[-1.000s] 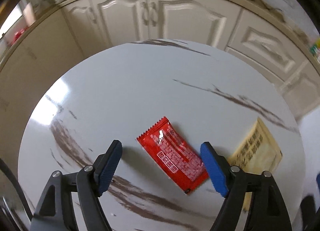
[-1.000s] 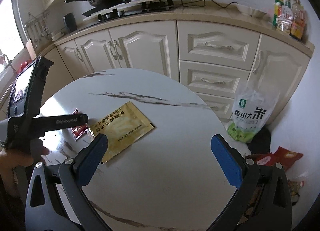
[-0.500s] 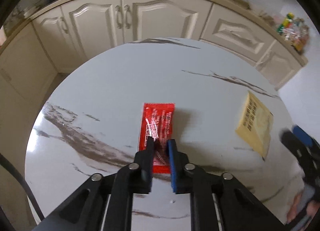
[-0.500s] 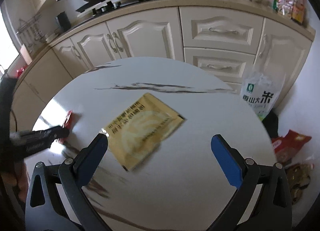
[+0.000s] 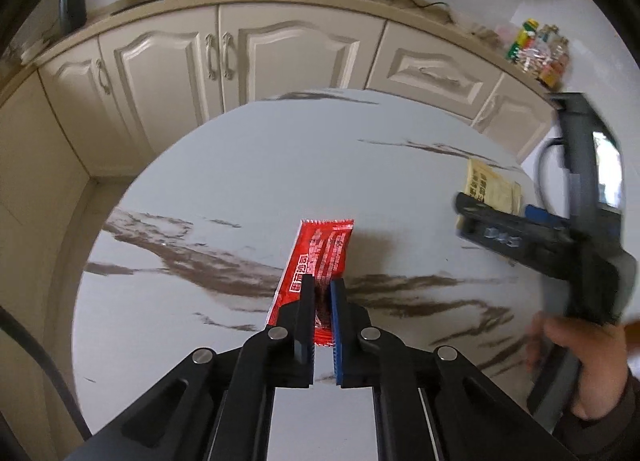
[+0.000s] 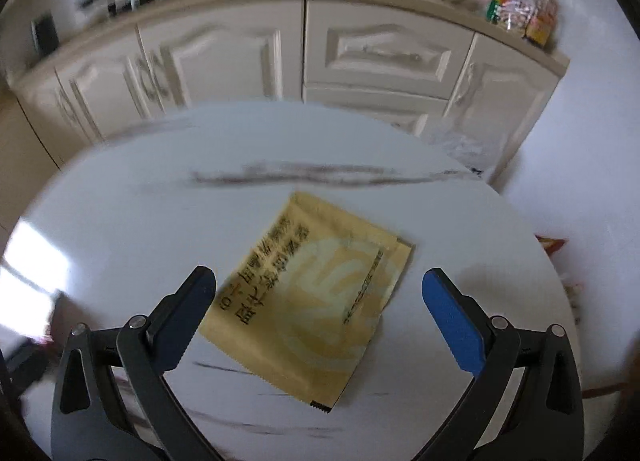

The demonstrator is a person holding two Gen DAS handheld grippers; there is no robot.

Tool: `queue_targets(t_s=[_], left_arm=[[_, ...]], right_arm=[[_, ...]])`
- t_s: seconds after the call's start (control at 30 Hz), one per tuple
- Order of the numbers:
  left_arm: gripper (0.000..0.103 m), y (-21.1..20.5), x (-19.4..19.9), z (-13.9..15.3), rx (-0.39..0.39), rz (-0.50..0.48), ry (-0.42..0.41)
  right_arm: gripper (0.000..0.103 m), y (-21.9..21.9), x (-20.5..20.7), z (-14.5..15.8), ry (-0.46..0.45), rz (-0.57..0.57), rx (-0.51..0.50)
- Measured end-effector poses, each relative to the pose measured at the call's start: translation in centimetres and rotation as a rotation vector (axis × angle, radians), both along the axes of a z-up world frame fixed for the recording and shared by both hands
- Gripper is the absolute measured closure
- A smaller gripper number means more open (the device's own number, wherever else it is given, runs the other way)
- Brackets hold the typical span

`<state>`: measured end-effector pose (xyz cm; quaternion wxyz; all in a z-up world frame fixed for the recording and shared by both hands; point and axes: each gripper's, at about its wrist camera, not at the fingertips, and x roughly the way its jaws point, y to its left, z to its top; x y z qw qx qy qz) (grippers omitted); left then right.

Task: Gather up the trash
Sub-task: 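Grasp the red wrapper with the left gripper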

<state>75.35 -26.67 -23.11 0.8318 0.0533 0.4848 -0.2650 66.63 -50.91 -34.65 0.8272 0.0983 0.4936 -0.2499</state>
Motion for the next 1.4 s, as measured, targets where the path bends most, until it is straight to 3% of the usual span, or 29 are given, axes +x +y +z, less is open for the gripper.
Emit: queue_targets(t_s=[0.1, 0.27, 0.53, 0.73, 0.83, 0.93, 1.1, 1.3, 1.37, 1.4], left_arm=[[0.101, 0.9, -1.2, 0.9, -0.013, -0.027, -0.019], [0.102, 2.8, -2.9, 1.6, -0.035, -0.056, -0.010], [0.102, 6.0, -5.0, 2.2, -0.066, -0.044, 0.002], [0.100, 5.8, -5.7, 2.5, -0.056, -0.043, -0.013], [0.092, 4.4, -5.9, 1.6, -0.011, -0.096, -0.003], [0.084, 3.3, -6.2, 1.1, 0.040, -0.116, -0.012], [0.073, 1.8, -5.7, 0.6, 0.115, -0.104, -0.070], [0.057, 1.0, -5.2, 0.1, 0.120, -0.115, -0.124], [0.055, 1.2, -4.8, -0.2, 0.102, -0.110, -0.123], [0.059, 1.2, -4.8, -0.3, 0.100, -0.118, -0.127]], right_arm=[[0.000, -0.1, 0.0, -0.2, -0.017, 0.005, 0.065], [0.000, 0.2, -0.3, -0.2, -0.021, 0.073, 0.085], [0.029, 3.1, -3.2, 0.4, -0.027, 0.285, 0.081], [0.041, 4.3, -4.9, 0.8, -0.037, 0.385, 0.066], [0.048, 4.1, -5.4, 1.2, -0.063, 0.405, 0.086], [0.068, 4.1, -5.7, 1.7, -0.089, 0.420, 0.123], [0.068, 4.2, -5.6, 1.4, -0.090, 0.428, 0.117], [0.070, 3.8, -5.8, 1.5, -0.113, 0.433, 0.139], [0.074, 3.4, -5.9, 1.5, -0.126, 0.435, 0.160], [0.081, 3.3, -5.8, 1.5, -0.130, 0.438, 0.177]])
